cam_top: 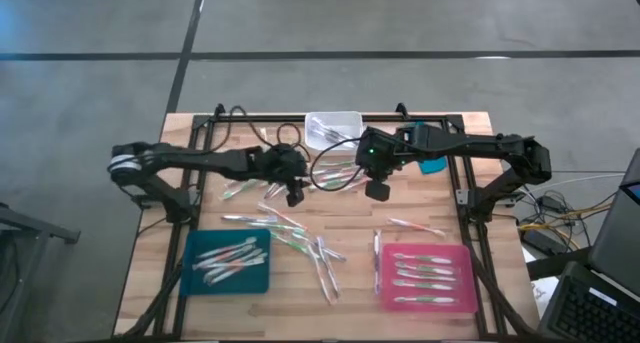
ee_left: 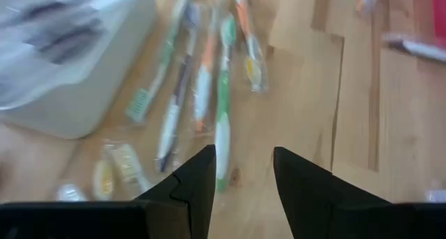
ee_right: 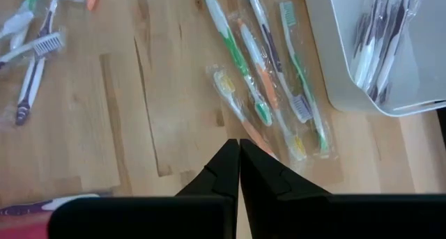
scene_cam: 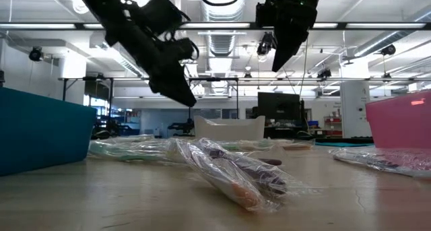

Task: Pick & Place Toothbrushes
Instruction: Put the green toothbrush into the pink bin

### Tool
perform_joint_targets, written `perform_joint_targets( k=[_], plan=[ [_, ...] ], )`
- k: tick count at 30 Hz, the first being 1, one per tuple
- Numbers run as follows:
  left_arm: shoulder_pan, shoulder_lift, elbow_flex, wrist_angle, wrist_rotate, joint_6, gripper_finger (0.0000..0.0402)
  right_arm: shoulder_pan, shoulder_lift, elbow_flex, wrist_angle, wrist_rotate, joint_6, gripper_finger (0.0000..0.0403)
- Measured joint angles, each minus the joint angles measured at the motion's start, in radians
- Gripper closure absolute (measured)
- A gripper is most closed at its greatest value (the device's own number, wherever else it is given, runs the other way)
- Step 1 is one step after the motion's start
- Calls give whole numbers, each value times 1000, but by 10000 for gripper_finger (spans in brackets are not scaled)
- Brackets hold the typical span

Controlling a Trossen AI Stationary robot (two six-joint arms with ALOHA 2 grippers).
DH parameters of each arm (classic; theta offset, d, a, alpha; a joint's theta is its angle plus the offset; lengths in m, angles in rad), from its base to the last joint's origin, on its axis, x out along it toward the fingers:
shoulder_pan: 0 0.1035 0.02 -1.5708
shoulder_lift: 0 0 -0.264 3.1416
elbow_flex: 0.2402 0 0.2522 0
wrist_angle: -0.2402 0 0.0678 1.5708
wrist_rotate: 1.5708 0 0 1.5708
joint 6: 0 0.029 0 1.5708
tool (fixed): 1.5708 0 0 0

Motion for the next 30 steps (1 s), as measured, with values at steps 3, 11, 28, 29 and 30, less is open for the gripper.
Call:
perform_joint_targets(
  k=[3,11,28,29,30],
  plan=[
    [0,67,30,-16,15,4,252,0,-1,0,1,0,0,394],
    [0,191,96,-58,15,23,252,0,-1,0,1,0,-3,394],
    [0,333,131,-43,-31,27,252,0,-1,-8,3,0,-2,394],
    [-1,338,131,-40,-32,27,252,0,-1,-10,3,0,-2,394],
    [-1,340,132,-41,-33,27,252,0,-1,-12,2,0,-2,394]
  ],
)
